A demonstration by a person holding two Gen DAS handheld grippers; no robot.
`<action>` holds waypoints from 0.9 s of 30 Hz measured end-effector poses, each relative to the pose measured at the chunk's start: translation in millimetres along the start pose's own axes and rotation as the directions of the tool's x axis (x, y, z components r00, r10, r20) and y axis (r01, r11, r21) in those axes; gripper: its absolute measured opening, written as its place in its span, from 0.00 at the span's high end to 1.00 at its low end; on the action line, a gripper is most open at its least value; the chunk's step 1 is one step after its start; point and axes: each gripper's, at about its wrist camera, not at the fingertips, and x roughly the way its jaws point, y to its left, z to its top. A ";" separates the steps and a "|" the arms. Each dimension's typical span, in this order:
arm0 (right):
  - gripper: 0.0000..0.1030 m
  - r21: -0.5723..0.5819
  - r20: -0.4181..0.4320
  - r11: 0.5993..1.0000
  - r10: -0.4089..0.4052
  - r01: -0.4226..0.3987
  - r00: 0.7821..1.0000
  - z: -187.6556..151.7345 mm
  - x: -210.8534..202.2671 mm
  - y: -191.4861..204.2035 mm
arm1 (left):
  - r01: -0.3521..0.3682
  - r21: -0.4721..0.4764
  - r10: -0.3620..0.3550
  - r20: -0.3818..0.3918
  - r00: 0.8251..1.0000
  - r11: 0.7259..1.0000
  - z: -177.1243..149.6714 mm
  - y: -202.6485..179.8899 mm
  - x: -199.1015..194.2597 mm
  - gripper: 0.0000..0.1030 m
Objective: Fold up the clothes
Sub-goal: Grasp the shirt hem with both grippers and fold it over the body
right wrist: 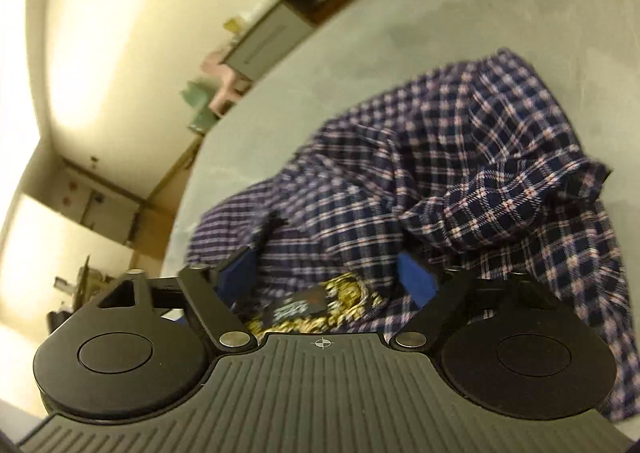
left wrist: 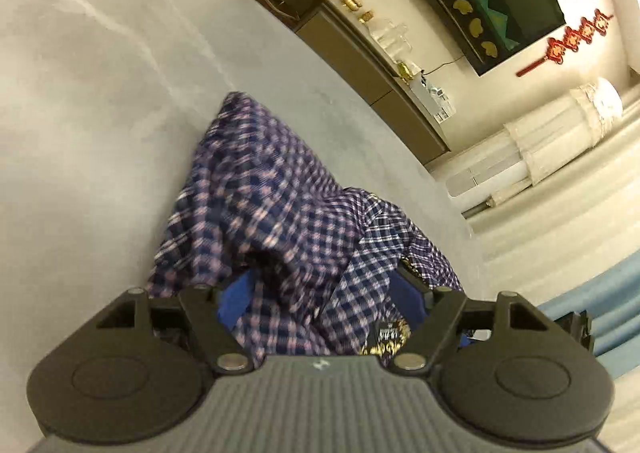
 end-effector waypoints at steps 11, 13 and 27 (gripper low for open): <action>0.96 -0.179 0.064 0.984 0.013 -0.001 0.998 -3.8 -14.4 22.3 | -0.037 0.133 0.032 0.040 0.999 0.990 8.3 -24.4 2.2 0.97; 0.96 -0.212 0.073 0.976 0.057 -0.040 0.996 -14.9 -33.3 28.1 | 0.001 0.108 -0.007 0.057 0.998 0.994 7.6 -24.2 -18.4 0.98; 0.54 -0.269 0.026 0.961 -0.059 0.064 0.998 -75.0 -90.3 20.6 | -0.127 0.079 0.130 -0.030 0.991 0.989 -8.8 7.6 -41.8 0.93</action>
